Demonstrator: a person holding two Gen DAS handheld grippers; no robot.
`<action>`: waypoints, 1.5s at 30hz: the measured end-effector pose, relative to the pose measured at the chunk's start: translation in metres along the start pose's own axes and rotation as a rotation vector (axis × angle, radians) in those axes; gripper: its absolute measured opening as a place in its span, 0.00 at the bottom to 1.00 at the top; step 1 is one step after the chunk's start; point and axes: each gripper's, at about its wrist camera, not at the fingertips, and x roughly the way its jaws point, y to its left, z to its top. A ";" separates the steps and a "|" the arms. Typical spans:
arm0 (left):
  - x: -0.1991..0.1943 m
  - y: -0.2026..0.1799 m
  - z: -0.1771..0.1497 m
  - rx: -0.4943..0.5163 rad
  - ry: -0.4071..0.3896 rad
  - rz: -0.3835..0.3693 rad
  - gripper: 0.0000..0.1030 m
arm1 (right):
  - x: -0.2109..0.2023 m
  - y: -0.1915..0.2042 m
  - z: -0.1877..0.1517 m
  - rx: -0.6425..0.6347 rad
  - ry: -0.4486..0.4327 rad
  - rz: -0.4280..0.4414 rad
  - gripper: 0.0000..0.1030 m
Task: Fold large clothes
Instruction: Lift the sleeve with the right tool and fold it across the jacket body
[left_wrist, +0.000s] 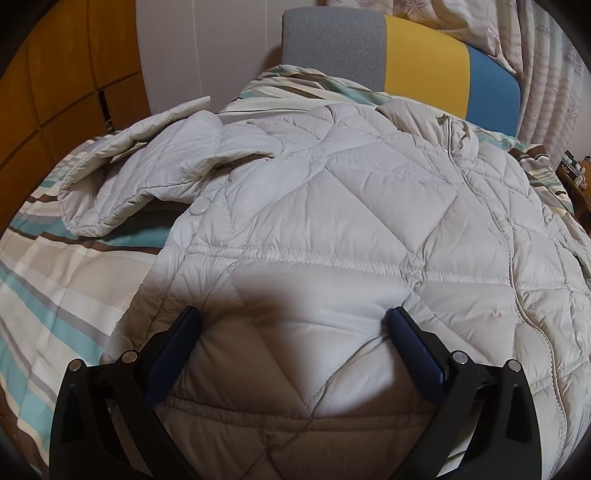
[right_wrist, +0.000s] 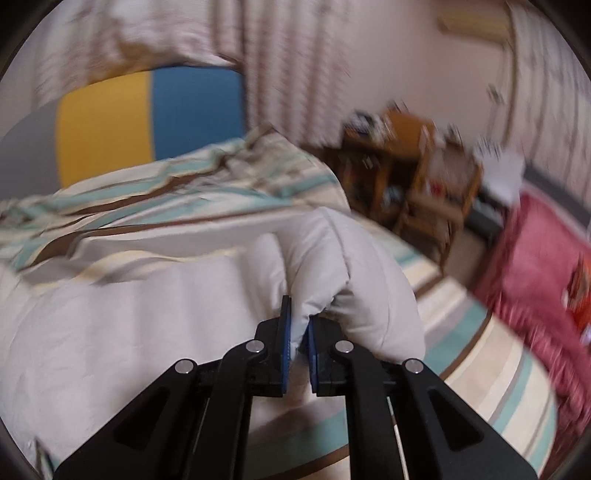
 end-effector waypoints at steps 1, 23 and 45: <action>0.000 0.001 0.000 -0.003 -0.002 -0.003 0.97 | -0.012 0.015 0.001 -0.047 -0.033 0.011 0.07; -0.002 0.007 -0.001 -0.037 -0.023 -0.046 0.97 | -0.153 0.328 -0.115 -0.988 -0.375 0.319 0.07; -0.049 -0.024 0.045 -0.101 -0.093 -0.111 0.97 | -0.168 0.292 -0.091 -0.691 -0.230 0.651 0.53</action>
